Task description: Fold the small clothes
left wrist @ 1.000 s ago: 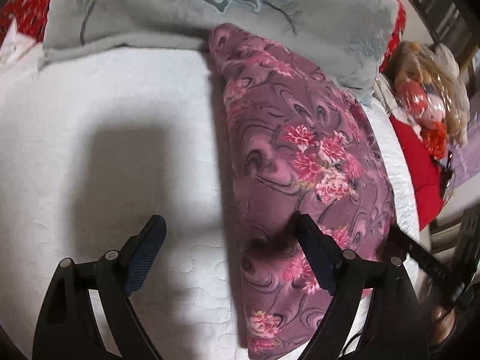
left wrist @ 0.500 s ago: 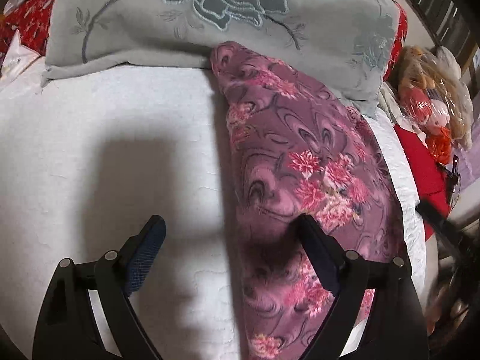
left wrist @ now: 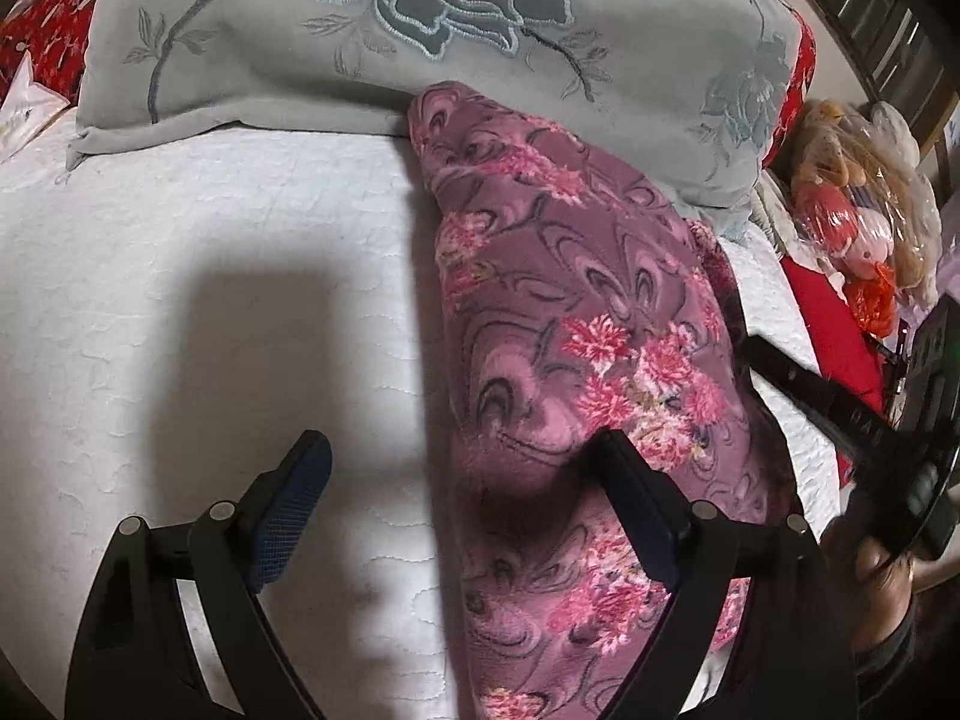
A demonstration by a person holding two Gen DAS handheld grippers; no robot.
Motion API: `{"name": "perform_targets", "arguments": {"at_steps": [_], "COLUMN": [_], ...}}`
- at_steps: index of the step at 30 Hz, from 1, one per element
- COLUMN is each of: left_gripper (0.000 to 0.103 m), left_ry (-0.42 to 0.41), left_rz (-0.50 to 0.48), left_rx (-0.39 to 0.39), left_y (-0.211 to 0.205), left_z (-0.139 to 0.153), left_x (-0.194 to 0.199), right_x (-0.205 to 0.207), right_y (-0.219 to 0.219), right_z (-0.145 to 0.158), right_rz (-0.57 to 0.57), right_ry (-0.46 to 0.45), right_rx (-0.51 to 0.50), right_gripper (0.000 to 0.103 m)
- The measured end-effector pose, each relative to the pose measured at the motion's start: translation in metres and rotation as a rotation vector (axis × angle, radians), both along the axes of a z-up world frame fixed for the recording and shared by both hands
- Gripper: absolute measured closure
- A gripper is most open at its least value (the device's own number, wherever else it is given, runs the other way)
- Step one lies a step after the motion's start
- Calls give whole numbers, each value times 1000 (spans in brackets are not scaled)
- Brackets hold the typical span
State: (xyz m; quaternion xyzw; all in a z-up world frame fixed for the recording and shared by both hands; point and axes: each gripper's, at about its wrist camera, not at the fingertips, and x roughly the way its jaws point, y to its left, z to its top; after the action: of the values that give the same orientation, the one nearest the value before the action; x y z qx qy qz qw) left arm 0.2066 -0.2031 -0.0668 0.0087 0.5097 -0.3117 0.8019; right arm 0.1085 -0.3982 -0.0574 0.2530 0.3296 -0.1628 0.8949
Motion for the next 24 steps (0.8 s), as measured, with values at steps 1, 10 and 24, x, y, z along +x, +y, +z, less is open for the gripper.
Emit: {"name": "perform_targets", "arguments": {"at_steps": [1, 10, 24], "left_gripper": [12, 12, 12], "left_ry": [-5, -12, -23], "left_rz": [1, -1, 0], "left_rx": [-1, -2, -21], "left_y": [-1, -11, 0], "left_z": [1, 1, 7], "left_x": [0, 0, 2], "right_x": [4, 33, 0], "right_y": [-3, -19, -21], "right_z": [4, -23, -7], "right_rz": [3, -36, -65], "right_ry": [-16, 36, 60], "right_rx": [0, 19, 17], "right_gripper": [74, 73, 60]}}
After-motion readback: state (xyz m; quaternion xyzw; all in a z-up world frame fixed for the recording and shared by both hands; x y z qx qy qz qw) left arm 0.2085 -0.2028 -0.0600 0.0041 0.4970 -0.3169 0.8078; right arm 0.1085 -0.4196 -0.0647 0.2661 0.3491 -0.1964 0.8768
